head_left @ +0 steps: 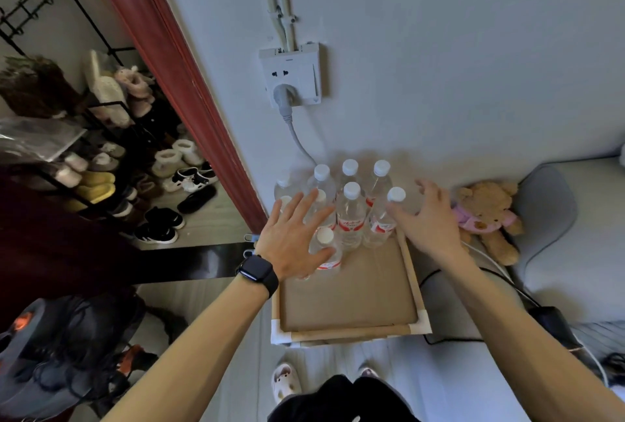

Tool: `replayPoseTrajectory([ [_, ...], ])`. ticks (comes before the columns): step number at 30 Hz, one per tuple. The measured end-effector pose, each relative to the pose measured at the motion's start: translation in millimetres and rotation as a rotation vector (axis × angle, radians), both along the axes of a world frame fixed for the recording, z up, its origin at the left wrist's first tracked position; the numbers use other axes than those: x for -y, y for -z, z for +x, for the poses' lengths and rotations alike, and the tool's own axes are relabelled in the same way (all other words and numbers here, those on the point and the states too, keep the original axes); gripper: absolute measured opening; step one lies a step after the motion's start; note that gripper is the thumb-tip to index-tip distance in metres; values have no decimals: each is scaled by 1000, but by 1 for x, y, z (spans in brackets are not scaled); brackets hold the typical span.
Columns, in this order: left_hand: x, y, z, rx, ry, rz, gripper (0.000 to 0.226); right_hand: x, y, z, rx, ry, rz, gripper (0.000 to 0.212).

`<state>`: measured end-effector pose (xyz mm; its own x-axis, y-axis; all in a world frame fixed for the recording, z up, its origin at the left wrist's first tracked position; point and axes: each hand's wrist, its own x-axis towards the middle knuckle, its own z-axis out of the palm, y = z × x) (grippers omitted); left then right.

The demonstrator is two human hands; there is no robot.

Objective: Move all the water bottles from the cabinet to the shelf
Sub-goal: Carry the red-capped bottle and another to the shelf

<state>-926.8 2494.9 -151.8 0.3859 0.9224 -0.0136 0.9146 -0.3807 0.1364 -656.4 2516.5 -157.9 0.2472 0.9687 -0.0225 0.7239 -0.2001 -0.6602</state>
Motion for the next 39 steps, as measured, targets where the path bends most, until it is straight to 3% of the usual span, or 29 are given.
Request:
replayPoseTrajectory([
  [2,-4,-1,3,-40,12,-17,81,-10,4,6,28,-104,-130,75],
  [6,-4,0,5,-52,4,-18,82,-8,17,3,-27,-200,-71,51],
  [10,-4,0,4,-47,0,-26,81,11,22,6,35,-155,-49,41],
  [14,-5,0,5,-19,2,-29,81,31,19,8,106,-181,-25,39],
  [19,-6,0,3,-5,2,-37,81,43,22,-22,60,-287,-47,45],
  [27,-5,-2,1,9,-8,-69,84,49,33,-53,75,-324,67,33],
  [30,-5,-1,1,1,-2,-68,87,55,40,-55,18,-279,59,44],
  [34,-6,-1,0,-14,21,-76,91,59,45,-52,-90,-369,-104,74],
  [39,-5,0,0,-46,46,-60,82,56,54,-52,-96,-375,-175,75],
])
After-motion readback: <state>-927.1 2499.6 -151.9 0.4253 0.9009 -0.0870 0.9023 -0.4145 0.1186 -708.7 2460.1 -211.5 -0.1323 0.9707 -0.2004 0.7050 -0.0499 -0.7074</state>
